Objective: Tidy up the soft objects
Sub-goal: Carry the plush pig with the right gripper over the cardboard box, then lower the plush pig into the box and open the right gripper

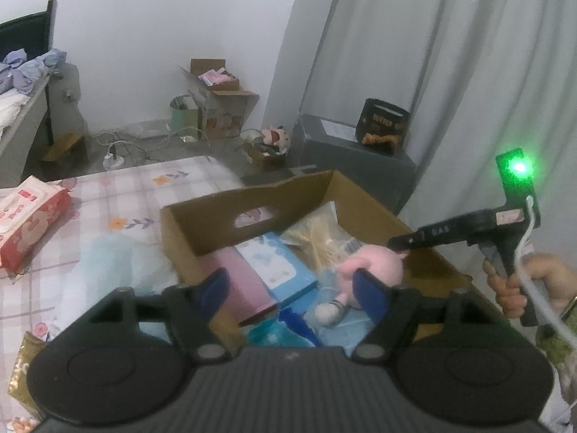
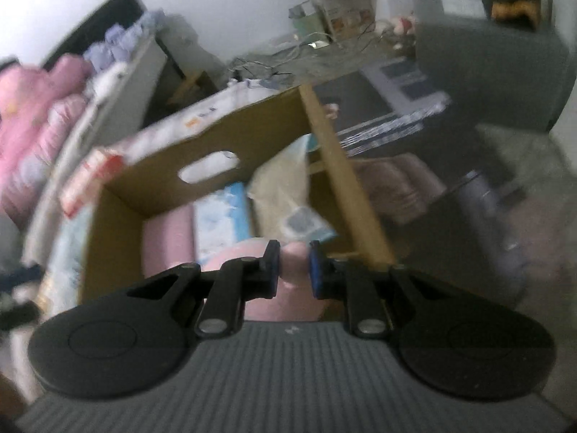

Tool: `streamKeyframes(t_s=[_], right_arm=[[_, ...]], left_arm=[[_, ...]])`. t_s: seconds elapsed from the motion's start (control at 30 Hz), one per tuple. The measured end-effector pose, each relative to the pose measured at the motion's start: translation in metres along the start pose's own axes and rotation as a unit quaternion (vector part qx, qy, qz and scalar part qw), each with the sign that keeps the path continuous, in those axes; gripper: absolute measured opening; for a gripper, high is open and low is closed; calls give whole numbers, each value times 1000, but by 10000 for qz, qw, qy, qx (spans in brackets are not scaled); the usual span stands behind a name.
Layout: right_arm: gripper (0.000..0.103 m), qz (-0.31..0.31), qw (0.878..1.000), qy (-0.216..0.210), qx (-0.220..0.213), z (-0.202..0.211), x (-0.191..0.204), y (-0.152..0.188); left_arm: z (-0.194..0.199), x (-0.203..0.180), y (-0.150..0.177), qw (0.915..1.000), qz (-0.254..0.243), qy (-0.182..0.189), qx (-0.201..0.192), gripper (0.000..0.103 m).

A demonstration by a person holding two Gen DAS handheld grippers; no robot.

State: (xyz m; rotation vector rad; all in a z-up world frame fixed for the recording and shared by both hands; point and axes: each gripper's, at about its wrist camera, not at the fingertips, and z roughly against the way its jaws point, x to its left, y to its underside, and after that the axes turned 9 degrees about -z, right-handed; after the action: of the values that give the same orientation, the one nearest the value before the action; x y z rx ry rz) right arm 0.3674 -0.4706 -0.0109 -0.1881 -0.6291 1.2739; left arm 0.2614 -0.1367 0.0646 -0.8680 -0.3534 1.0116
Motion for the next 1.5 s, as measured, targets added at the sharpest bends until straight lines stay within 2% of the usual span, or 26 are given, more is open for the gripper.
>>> streamKeyframes(t_s=[0.13, 0.23, 0.27, 0.4, 0.47, 0.53, 0.6, 0.7, 0.77, 0.83, 0.97, 1.13, 1.27, 1.4, 1.5], right_arm=[[15, 442, 9982, 398, -45, 4, 7, 5], [13, 920, 9919, 869, -106, 8, 9, 11], [14, 1000, 9908, 909, -75, 10, 9, 13], [20, 1249, 9856, 1129, -164, 21, 19, 23], [30, 1336, 9838, 1156, -317, 31, 26, 27], [32, 1334, 9832, 1156, -456, 41, 32, 28], [32, 1241, 9853, 1072, -481, 48, 37, 29], [35, 831, 9940, 660, -254, 54, 39, 35], [48, 590, 9973, 429, -53, 55, 38, 42], [55, 431, 9986, 295, 106, 52, 36, 49], [55, -57, 9978, 254, 615, 37, 27, 59], [55, -453, 9967, 68, 663, 41, 23, 63], [57, -824, 9932, -323, 757, 51, 21, 63], [57, -916, 9919, -149, 870, 32, 16, 73], [57, -1081, 9911, -397, 661, 27, 18, 73]], left_arm=[[12, 4, 5, 10000, 8, -25, -20, 76], [19, 6, 10, 10000, -58, -46, -4, 76], [22, 5, 12, 10000, -72, -47, -1, 76], [35, 6, 21, 9999, -89, -44, -25, 76], [41, 7, 25, 9999, -72, -75, -44, 76], [47, 9, 29, 9999, -41, -100, -60, 77], [54, 12, 34, 9999, 5, -134, -85, 77], [65, 19, 41, 9996, 46, -229, -128, 79], [72, 24, 47, 9995, 70, -297, -128, 80], [76, 29, 52, 9993, 128, -346, -104, 80], [80, 38, 60, 9988, 301, -386, -43, 80], [89, 45, 69, 9983, 385, -429, -37, 80], [97, 47, 76, 9981, 326, -515, -45, 82], [102, 50, 89, 9979, 284, -586, 37, 82], [110, 56, 102, 9971, 381, -642, 116, 83]])
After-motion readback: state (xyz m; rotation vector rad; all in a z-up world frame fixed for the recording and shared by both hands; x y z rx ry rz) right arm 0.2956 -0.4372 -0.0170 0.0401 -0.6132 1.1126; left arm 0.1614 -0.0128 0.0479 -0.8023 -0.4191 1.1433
